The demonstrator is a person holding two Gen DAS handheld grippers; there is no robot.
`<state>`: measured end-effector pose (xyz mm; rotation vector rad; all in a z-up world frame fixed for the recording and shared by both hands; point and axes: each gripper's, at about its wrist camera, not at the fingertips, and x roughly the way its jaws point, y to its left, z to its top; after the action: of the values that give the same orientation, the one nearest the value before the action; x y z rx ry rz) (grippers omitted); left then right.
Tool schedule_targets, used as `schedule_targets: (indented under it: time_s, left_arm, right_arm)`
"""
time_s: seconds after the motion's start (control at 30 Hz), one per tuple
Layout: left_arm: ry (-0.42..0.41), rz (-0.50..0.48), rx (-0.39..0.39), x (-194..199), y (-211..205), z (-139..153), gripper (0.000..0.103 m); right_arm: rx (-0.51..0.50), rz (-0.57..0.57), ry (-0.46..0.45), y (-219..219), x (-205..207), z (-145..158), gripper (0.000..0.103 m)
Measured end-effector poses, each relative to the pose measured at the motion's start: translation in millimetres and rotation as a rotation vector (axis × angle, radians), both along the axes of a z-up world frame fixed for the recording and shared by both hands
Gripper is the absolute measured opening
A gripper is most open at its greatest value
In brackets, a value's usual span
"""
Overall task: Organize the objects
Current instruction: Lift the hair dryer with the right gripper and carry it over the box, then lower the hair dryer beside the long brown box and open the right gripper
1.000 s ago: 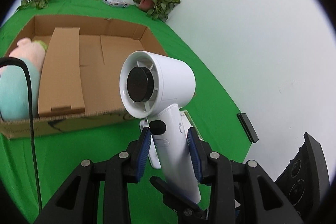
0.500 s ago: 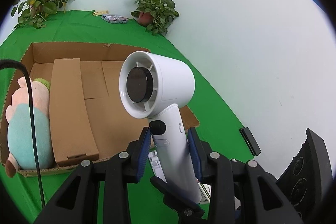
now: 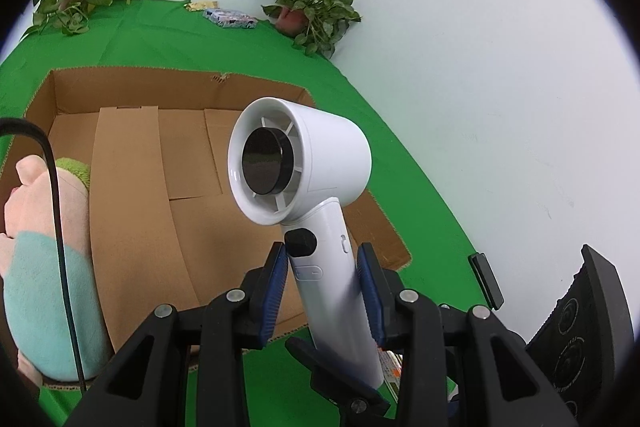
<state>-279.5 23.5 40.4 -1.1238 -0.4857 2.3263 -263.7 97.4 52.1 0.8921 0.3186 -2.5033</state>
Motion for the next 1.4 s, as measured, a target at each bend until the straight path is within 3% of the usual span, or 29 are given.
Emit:
schedule_targets:
  time_s: [0.33, 0.77, 1.03, 1.4]
  left_arm:
    - [-0.075, 0.012, -0.02, -38, -1, -30, 0.035]
    - [-0.22, 0.027, -0.123, -65, 13, -65, 0.035]
    - [-0.296, 0.057, -0.188, -69, 15, -73, 0.036]
    - [-0.336, 0.073, -0.241, -74, 13, -69, 0.039]
  right_arm:
    - [-0.026, 0.006, -0.081, -2, -42, -30, 0.029]
    - [-0.089, 0.015, -0.234, 6, -84, -76, 0.028]
    - [-0.122, 0.029, -0.31, 5, -95, -92, 0.027]
    - [-0.133, 0.015, -0.334, -1, -101, -92, 0.025]
